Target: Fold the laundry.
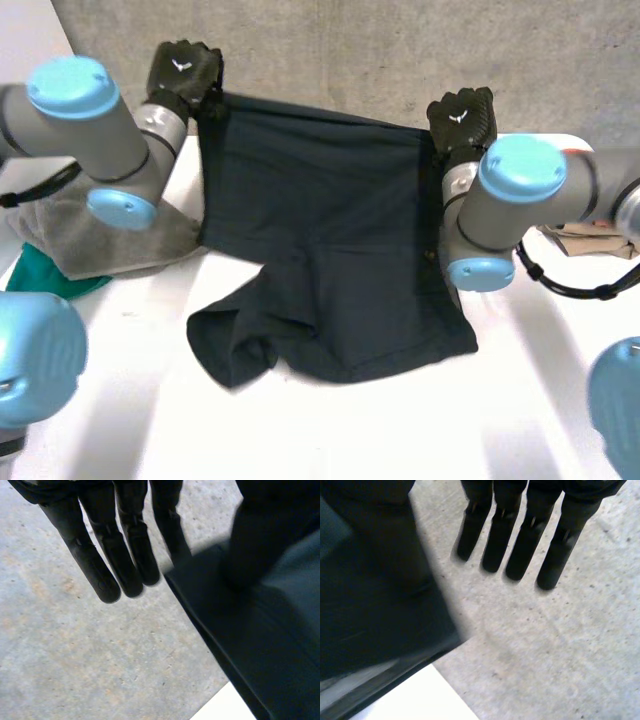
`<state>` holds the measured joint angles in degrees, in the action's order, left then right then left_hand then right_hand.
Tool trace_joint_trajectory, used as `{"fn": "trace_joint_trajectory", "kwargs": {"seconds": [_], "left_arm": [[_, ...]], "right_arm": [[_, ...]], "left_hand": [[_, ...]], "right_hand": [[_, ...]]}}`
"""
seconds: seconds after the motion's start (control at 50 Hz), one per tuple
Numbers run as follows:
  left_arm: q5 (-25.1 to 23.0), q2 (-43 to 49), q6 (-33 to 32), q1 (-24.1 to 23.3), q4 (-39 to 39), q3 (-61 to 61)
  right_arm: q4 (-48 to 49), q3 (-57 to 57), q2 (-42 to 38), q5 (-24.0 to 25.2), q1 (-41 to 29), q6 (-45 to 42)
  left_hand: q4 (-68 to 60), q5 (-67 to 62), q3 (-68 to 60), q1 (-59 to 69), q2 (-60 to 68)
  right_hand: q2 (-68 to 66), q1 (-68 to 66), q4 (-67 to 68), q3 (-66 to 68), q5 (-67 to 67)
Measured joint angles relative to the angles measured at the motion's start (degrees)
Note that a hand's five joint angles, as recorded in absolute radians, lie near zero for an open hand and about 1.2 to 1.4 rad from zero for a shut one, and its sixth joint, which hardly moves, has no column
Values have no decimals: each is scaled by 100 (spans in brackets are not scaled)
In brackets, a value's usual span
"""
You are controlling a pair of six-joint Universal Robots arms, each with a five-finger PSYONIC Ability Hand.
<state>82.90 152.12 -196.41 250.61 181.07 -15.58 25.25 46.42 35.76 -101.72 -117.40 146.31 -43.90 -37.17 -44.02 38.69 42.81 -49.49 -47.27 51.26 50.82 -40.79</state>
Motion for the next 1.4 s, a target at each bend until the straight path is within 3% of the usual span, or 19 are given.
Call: {"fn": "trace_joint_trajectory", "kwargs": {"seconds": [0.02, 0.04, 0.06, 0.1, 0.24, 0.32, 0.44, 0.56, 0.66, 0.7, 0.8, 0.88, 0.94, 1.24, 1.34, 1.4], "left_arm": [[-10, 120, -7, -12, 1, 134], [-16, 217, -10, -23, -12, 256], [-15, 407, -9, -50, -78, 534], [7, 589, -2, -74, -242, 867], [262, 435, 7, -84, -935, 1210], [571, -181, -34, -116, -1400, 703], [796, -1532, -244, -316, -2019, -1111], [541, -3003, -476, -620, -2284, -3486], [183, -3854, -522, -874, -2200, -5065], [88, -4045, -513, -974, -2141, -5539], [-40, -4479, -460, -1332, -1871, -6954], [-36, -4583, -386, -1509, -1682, -7537], [-6, -4585, -282, -1617, -1537, -7842], [674, -4260, -307, -1428, -610, -8007], [835, -4103, -536, -1330, -435, -8014], [871, -4051, -685, -1290, -368, -8028]], "right_arm": [[160, -36, -100, -7, 3, -32], [315, -77, -195, -14, 3, -63], [644, -182, -397, -10, -3, -133], [933, -308, -573, 10, -6, -205], [860, -421, -402, 96, 51, -119], [35, -212, 231, 311, 152, 172], [-1747, 453, 1310, 1094, 306, 382], [-3283, 1590, 2226, 1944, 451, 343], [-3847, 2424, 2642, 2341, 531, 268], [-3899, 2753, 2756, 2463, 566, 216], [-3719, 4122, 3155, 2957, 719, -84], [-3348, 4917, 3342, 3189, 792, -285], [-2761, 5616, 3474, 3305, 837, -478], [-540, 6587, 3259, 3220, 884, -825], [-277, 6535, 3082, 3105, 895, -822], [-131, 6485, 3024, 3009, 895, -791]], "left_hand": [[749, 731, 723, -870, -614], [749, 731, 723, -870, -614], [2347, 2399, 2365, -2425, -2262], [3195, 3392, 3150, -2800, -3036], [3257, 3448, 3209, -2800, -3097], [3257, 3448, 3209, -2800, -3097], [3257, 3449, 3209, -2800, -3105], [3257, 3449, 3209, -2800, -3114], [3256, 3448, 3209, -2797, -3114], [2809, 3072, 2802, -2254, -2695], [1639, 1954, 1673, -1060, -1547], [1639, 1954, 1673, -1060, -1547], [872, 1214, 903, -320, -780], [1583, 1914, 1480, -949, -1400], [1650, 1988, 1530, -1017, -1475], [1753, 2091, 1647, -1116, -1553]], "right_hand": [[874, 866, -831, -838, 853], [1356, 1221, -1299, -1301, 1216], [2173, 2032, -2078, -2088, 2045], [3670, 3422, -3704, -3723, 3703], [3772, 3459, -3907, -3881, 3828], [3772, 3459, -3907, -3881, 3828], [3772, 3459, -3907, -3881, 3828], [3772, 3459, -3907, -3881, 3829], [3770, 3459, -3906, -3880, 3827], [3650, 3415, -3818, -3783, 3735], [2838, 2612, -3013, -2947, 2912], [2509, 2251, -2663, -2621, 2565], [2092, 1865, -2258, -2235, 2190], [1865, 1664, -2044, -1980, 1955], [-81, -128, -245, -177, 201], [-1629, -1275, 1500, 1523, -1386]]}}
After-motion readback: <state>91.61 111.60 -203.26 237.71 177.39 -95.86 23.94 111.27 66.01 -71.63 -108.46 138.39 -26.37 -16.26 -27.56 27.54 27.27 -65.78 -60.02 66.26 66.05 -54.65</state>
